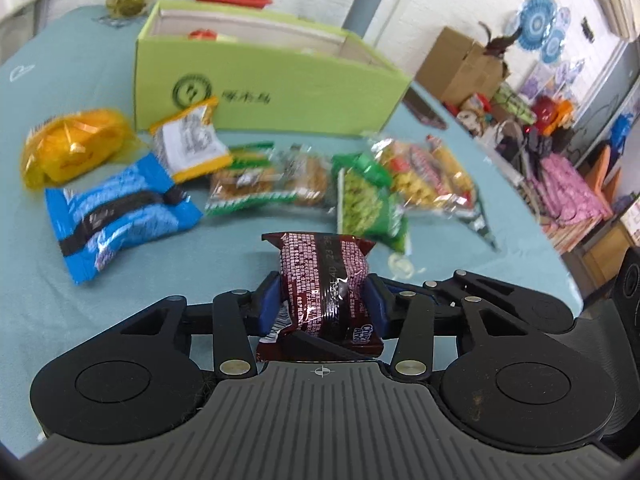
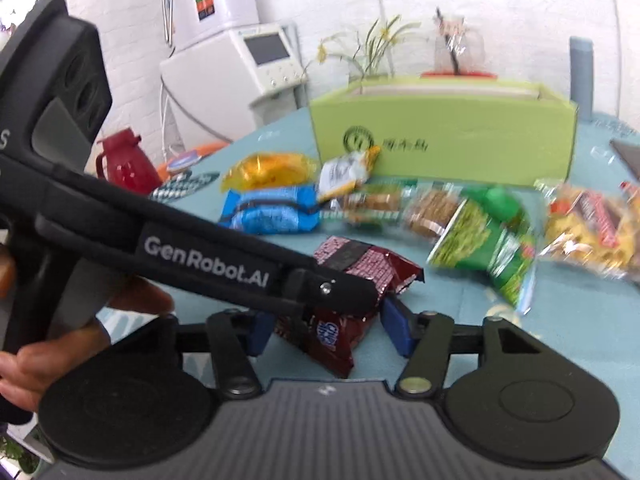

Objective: Organize snacks
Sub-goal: 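Grasp the dark red-brown packet and release it into the box with the left gripper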

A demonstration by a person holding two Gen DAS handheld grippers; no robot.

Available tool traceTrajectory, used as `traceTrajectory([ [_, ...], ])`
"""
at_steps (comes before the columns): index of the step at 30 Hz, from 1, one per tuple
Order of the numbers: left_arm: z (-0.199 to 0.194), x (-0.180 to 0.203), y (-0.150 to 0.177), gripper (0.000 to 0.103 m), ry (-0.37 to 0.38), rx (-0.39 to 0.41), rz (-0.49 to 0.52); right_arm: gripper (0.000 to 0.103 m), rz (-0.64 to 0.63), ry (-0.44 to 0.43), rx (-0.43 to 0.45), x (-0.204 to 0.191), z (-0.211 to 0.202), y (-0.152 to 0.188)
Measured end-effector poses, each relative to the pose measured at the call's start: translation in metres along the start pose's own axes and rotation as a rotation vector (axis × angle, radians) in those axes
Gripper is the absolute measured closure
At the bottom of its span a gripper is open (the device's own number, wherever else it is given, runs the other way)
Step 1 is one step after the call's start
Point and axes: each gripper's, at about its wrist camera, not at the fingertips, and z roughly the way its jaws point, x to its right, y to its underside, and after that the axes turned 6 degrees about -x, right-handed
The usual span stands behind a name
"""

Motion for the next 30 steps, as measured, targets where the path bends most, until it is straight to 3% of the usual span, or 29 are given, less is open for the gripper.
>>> traceTrajectory([
  [5, -0.020, 0.018, -0.049, 0.078, 0.088, 0.098, 0.034, 0.028, -0.048, 0.044, 0.135, 0.010, -0.023, -0.043],
  [9, -0.008, 0.028, -0.106, 0.078, 0.076, 0.149, 0.072, 0.030, -0.090, 0.074, 0.180, 0.040, -0.009, -0.091],
  [13, 0.021, 0.020, -0.172, 0.079, 0.079, 0.155, 0.054, 0.031, -0.089, 0.082, 0.174, 0.081, 0.018, -0.140],
  [18, 0.067, 0.005, -0.227, 0.080, 0.042, 0.130, 0.036, 0.032, -0.064, 0.056, 0.117, 0.128, 0.062, -0.180],
  [21, 0.095, -0.005, -0.242, 0.080, 0.020, 0.095, 0.034, 0.032, -0.058, 0.055, 0.088, 0.146, 0.084, -0.187],
  [24, 0.108, -0.014, -0.247, 0.076, -0.022, 0.104, 0.042, 0.024, -0.019, 0.051, 0.089, 0.162, 0.093, -0.185],
  [26, 0.098, -0.016, -0.247, 0.065, -0.038, 0.155, 0.021, 0.022, 0.003, 0.059, 0.120, 0.171, 0.079, -0.182],
  [30, 0.062, -0.002, -0.237, 0.057, -0.006, 0.249, 0.049, 0.009, -0.005, 0.155, 0.237, 0.187, 0.015, -0.163],
])
